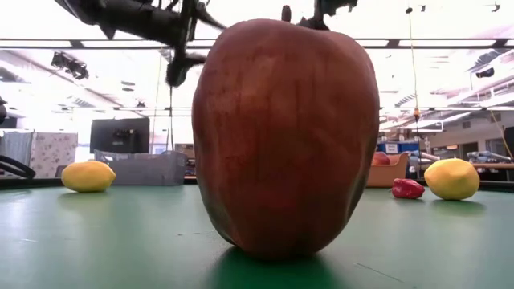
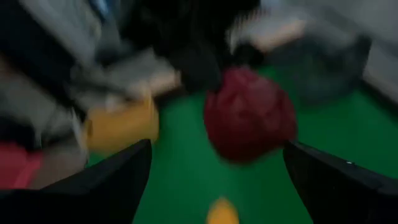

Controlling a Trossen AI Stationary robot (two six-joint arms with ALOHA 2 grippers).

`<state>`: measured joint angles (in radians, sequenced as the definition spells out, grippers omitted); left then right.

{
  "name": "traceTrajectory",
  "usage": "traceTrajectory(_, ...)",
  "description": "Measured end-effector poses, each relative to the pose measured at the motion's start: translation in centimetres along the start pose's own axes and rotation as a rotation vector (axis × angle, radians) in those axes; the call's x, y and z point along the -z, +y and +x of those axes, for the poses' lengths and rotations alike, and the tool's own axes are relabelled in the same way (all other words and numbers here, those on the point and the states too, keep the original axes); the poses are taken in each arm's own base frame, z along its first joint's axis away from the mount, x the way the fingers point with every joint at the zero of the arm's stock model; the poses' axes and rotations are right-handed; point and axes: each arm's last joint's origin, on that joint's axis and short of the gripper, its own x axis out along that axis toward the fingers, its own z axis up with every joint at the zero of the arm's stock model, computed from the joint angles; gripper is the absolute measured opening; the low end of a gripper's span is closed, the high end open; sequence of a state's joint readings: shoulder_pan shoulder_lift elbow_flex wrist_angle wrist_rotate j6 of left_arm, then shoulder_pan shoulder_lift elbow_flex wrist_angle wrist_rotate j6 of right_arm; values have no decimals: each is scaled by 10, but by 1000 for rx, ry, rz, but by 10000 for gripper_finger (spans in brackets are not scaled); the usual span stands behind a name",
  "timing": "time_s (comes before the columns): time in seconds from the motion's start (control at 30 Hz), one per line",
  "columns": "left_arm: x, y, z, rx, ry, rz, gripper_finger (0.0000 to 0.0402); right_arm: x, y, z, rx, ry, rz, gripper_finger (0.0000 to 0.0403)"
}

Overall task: Sort produce into baskets
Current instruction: Put the apple into the orange bin

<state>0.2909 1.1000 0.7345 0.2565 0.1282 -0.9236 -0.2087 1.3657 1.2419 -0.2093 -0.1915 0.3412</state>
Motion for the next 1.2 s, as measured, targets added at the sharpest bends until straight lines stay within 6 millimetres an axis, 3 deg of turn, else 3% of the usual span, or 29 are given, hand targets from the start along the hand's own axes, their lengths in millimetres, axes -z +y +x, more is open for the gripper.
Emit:
traceTrajectory(0.17,-21,-16,-5,205,-171,74,243,-30,-5,-25,-51,-229,100,373)
traceTrajectory(0.3,-28,-22,-8,269,-239,120,244,-38,-14,-31,-67,-274,182,374)
traceTrajectory(0.43,-28,-21,-6,265,-255,157,244,-35,-24,-21,-74,-241,288,377)
traceTrajectory(0.67,-25,-15,5,258,-251,154,244,-34,-30,2,-194,-228,316,385)
traceTrajectory(1.2,-24,-18,5,313,-241,164,244,-34,-35,3,-192,-213,331,385)
